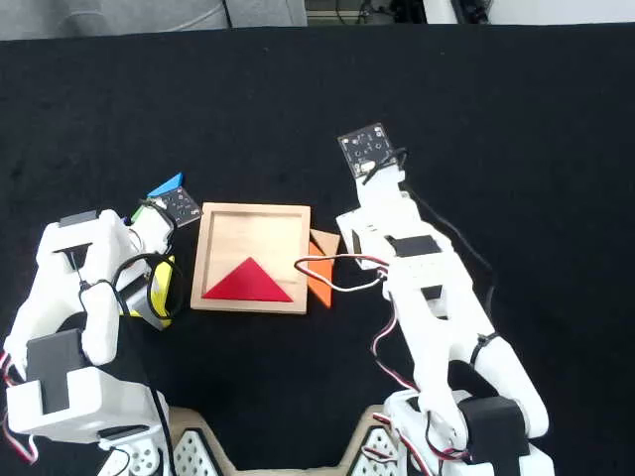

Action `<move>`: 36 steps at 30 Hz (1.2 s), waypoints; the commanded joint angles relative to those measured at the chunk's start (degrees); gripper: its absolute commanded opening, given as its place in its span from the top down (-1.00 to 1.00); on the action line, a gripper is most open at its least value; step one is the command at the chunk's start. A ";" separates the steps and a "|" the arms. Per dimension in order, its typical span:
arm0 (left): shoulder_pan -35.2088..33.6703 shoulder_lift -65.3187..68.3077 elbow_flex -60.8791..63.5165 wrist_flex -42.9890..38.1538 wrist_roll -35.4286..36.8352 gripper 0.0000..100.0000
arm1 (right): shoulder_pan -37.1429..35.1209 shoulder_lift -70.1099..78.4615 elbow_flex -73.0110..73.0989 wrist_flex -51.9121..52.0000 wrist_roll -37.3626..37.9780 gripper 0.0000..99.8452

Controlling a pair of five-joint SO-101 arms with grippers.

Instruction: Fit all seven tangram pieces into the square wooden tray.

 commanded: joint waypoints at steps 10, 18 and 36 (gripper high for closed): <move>-0.04 -0.44 -1.89 -1.67 0.70 0.35 | 0.09 0.04 -0.31 -1.05 0.53 0.96; 0.66 -0.35 -14.55 13.10 11.87 0.35 | 0.18 0.04 -0.31 -1.05 0.53 0.96; 1.19 0.35 -26.59 26.73 10.55 0.34 | 0.35 -0.04 -0.31 -0.88 0.53 0.96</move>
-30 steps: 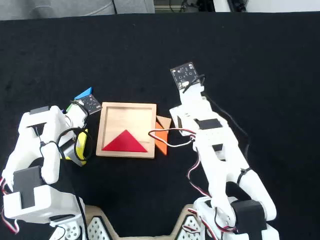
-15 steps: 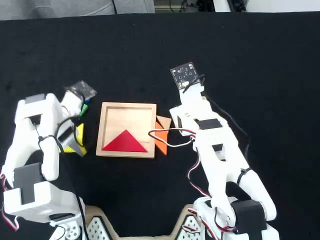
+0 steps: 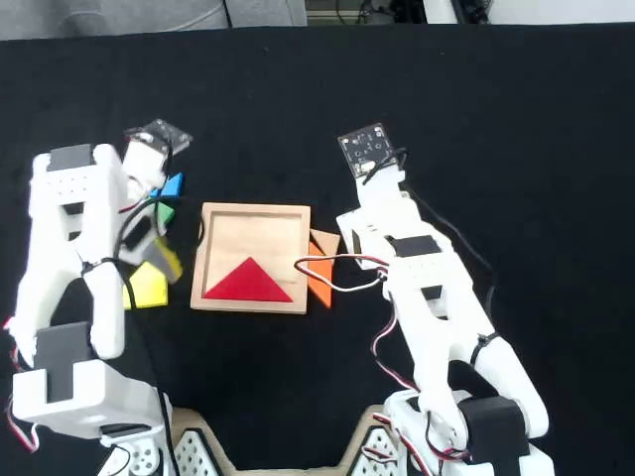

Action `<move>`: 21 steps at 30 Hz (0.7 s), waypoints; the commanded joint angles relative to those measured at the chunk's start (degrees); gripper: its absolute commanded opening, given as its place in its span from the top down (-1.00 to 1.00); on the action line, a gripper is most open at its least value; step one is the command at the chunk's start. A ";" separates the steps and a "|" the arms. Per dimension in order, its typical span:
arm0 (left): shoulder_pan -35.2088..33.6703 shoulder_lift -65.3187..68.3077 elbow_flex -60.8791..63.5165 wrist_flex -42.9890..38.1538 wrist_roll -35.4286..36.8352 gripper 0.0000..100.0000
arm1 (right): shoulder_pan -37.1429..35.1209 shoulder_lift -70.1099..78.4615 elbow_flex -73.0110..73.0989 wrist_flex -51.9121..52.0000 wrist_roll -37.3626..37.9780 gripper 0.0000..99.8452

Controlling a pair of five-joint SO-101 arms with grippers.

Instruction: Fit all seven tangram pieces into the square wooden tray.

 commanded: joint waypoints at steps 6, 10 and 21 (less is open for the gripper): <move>-3.47 -0.44 14.73 -20.04 -10.02 0.20 | 0.26 -0.04 -0.31 -0.79 0.53 0.96; -2.15 -0.53 17.27 -22.42 -11.34 0.17 | 0.18 -0.04 -0.31 -0.79 0.53 0.96; -2.42 -0.35 21.67 -28.40 -11.34 0.18 | 0.18 -0.04 -0.31 -0.88 0.53 0.96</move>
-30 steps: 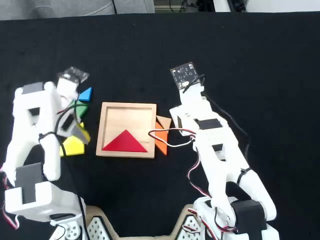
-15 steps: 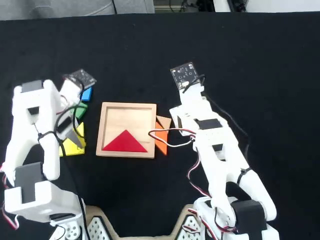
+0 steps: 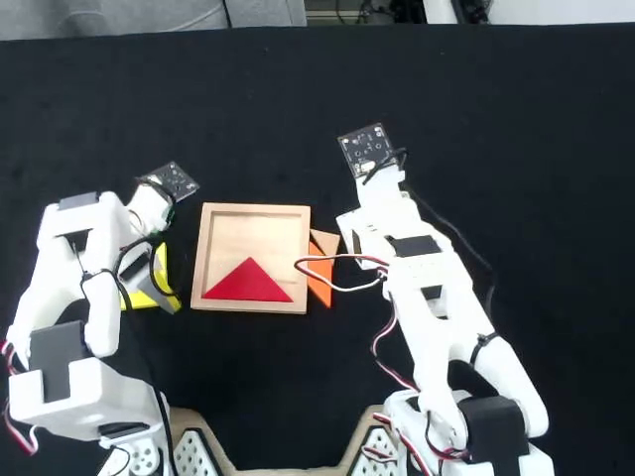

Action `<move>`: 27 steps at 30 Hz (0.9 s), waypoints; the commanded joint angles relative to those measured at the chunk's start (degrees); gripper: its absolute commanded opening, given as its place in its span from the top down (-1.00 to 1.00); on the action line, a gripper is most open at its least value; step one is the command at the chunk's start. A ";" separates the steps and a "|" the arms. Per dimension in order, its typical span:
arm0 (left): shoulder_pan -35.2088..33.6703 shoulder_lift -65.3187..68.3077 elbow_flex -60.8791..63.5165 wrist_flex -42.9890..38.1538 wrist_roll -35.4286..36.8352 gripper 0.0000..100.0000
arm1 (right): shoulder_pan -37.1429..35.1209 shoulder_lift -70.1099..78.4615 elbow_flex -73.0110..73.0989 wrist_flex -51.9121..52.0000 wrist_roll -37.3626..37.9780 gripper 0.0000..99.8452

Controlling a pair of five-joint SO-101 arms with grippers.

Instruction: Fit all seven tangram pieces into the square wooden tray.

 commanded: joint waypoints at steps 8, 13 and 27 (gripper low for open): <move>-0.31 3.69 0.13 -3.87 0.00 0.18 | 0.18 -0.04 -0.31 -0.79 0.53 0.96; -0.40 6.95 -3.56 -0.18 1.76 0.18 | 0.18 -0.04 -0.31 -0.79 0.53 0.96; -0.48 12.04 -7.43 2.64 1.58 0.28 | 0.18 -0.04 -0.31 -0.79 0.53 0.96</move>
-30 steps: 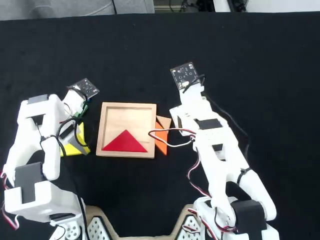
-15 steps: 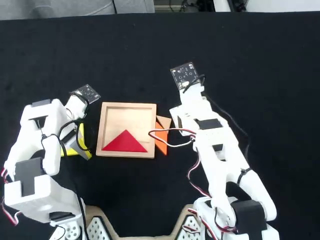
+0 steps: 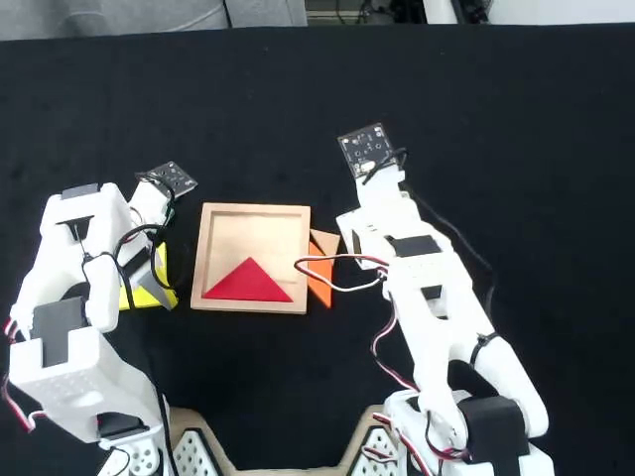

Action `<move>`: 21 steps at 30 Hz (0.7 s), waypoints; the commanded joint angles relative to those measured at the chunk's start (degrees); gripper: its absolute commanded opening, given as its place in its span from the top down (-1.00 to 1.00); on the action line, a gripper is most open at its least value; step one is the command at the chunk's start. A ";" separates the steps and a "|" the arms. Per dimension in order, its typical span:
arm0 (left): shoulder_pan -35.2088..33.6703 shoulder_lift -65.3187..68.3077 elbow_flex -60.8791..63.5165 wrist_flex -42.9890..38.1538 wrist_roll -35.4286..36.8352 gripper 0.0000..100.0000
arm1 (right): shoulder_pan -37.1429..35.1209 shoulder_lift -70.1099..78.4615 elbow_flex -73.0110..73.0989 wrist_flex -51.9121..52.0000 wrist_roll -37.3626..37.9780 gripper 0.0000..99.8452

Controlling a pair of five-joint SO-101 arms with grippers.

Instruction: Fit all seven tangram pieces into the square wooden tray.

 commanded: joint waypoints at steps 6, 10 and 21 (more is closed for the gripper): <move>-0.75 1.41 -0.57 -0.26 0.44 0.29 | 0.18 -0.04 -0.31 -0.79 0.53 0.96; -0.84 1.41 -0.57 -0.35 0.79 0.30 | 0.18 -0.04 -0.31 -0.88 0.53 0.96; -0.84 1.41 -1.10 0.00 1.76 0.44 | 0.18 0.04 -0.31 -1.05 0.53 0.96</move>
